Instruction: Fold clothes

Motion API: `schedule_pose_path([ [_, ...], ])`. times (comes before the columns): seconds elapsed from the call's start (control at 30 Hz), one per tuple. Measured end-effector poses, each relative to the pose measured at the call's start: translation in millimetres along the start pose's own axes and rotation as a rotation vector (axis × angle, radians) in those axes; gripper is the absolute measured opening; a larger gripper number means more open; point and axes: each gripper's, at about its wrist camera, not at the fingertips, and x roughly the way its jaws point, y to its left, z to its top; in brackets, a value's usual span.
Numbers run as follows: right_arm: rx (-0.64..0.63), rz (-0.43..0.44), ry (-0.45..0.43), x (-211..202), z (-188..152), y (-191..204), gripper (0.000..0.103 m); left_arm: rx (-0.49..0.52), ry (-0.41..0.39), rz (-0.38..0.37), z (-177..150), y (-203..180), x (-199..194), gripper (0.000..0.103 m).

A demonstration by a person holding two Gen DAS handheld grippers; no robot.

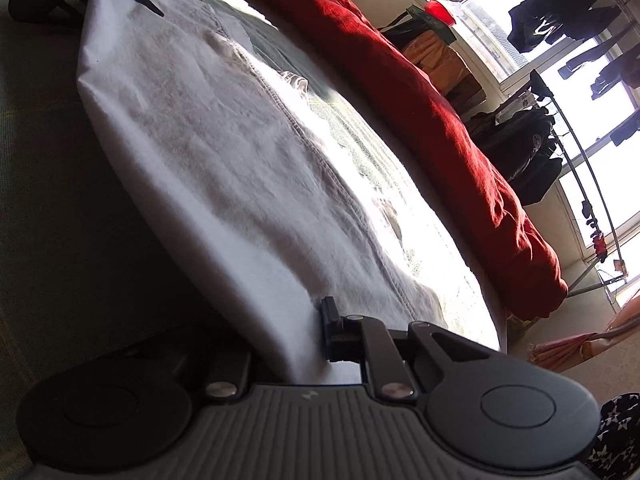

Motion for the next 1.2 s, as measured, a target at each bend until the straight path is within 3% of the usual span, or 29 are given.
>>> schedule_pose_path([
  [0.3, 0.045, -0.003, -0.036, -26, 7, -15, 0.006, -0.008, -0.025, 0.036, 2, 9, -24, 0.002],
  [0.5, 0.048, 0.02, -0.04, -51, 7, -16, 0.006, 0.0, -0.026, 0.023, 3, 9, -57, 0.003],
  [0.9, 0.006, 0.11, -0.02, -131, -17, 11, 0.006, 0.059, -0.036, -0.014, 10, -22, -153, 0.003],
  [1.2, 0.02, 0.191, 0.027, -152, -51, 39, 0.011, 0.068, -0.018, -0.085, 11, -59, -181, 0.004],
])
